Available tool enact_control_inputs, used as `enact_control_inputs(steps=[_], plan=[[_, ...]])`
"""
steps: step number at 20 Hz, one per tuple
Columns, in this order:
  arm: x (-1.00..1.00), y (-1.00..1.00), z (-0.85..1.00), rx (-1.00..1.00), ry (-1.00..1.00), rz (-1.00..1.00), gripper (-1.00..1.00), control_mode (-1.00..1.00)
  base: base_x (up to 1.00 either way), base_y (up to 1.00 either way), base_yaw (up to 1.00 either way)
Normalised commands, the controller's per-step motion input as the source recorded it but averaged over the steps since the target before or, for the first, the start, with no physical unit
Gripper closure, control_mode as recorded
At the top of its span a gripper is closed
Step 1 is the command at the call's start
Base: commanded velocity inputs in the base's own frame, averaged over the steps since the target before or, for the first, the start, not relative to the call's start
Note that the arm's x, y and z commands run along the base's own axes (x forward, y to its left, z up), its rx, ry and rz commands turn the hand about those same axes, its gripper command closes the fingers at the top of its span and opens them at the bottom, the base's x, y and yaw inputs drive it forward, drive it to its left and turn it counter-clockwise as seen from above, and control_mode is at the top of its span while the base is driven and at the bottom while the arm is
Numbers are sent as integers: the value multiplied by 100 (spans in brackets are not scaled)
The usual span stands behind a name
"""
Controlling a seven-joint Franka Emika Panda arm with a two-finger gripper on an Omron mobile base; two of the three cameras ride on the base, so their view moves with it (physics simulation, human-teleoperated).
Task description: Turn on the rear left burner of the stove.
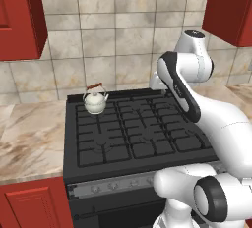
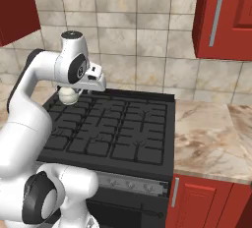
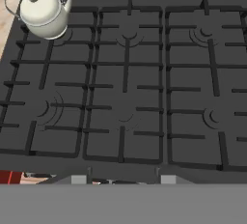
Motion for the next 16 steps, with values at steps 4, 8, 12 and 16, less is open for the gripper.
enact_control_inputs(steps=[4,8,12,16], plan=[[0,0,0,0,0,0,-100,100,-2,0,0],[0,0,0,0,0,0,-100,100,-37,-5,0],[0,0,0,0,0,0,-100,100,-44,-19,0],[0,0,0,0,0,0,-100,100,-25,-19,-1]])
